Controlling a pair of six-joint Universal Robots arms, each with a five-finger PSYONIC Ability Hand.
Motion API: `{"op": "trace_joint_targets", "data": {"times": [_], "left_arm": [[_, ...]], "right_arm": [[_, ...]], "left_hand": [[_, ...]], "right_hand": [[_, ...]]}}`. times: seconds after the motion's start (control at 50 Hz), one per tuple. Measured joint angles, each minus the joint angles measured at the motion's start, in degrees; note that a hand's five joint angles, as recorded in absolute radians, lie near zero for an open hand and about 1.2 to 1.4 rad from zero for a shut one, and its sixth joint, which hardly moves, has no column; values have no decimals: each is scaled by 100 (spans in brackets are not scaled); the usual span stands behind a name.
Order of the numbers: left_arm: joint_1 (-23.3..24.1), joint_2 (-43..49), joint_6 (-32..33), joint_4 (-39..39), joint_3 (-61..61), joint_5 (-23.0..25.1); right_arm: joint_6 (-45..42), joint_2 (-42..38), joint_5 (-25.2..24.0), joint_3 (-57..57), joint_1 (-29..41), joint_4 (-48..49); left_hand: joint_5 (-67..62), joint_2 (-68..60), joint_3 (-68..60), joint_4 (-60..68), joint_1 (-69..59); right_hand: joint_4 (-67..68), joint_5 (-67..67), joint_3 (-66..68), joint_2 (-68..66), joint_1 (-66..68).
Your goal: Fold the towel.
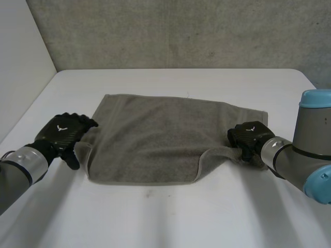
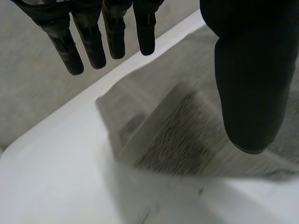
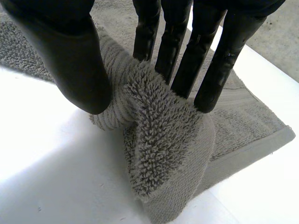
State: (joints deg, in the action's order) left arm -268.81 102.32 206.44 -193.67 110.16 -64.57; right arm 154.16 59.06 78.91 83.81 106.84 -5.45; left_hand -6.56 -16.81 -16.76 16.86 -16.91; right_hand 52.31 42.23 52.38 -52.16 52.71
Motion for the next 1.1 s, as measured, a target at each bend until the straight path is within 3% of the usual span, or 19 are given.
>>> {"op": "trace_joint_targets", "data": {"times": [0.14, 0.3, 0.46, 0.58, 0.8, 1.02, 1.1], "left_arm": [[-1, -56, 777, -426, 299, 608], [-22, 325, 2299, -770, 493, 690], [-52, 733, 3426, -779, 494, 670], [-53, 901, 3638, -805, 459, 676], [-50, 1159, 3621, -928, 294, 675], [-49, 968, 3594, -947, 212, 626], [-45, 813, 3548, -946, 166, 599]], "right_arm": [[0, 0, -1, 32, -4, 0], [-6, 0, -5, 55, -6, 0], [-9, -4, -7, 55, -6, 3], [-11, -23, -7, 55, -6, 8], [-14, -45, -10, 56, -19, 16], [-9, -29, -34, 28, -41, -25], [-4, 36, -52, -27, -65, -127]], "left_hand": [[152, 152, 145, -141, 151], [158, 159, 150, -155, 151], [-169, -130, -135, 117, -119], [-965, -941, -949, 936, -971], [-4727, -4738, -4736, 4733, -4681], [-5192, -5275, -5275, 5269, -5083], [-5196, -5286, -5286, 5281, -5102]], "right_hand": [[-1, 0, 0, 0, -1], [0, 0, 0, 0, -2], [0, 0, 0, 0, -2], [0, 0, 0, 0, -2], [0, 0, 0, 1, -2], [-24, -18, -19, 11, -42], [-924, -969, -944, 935, -983]]}}
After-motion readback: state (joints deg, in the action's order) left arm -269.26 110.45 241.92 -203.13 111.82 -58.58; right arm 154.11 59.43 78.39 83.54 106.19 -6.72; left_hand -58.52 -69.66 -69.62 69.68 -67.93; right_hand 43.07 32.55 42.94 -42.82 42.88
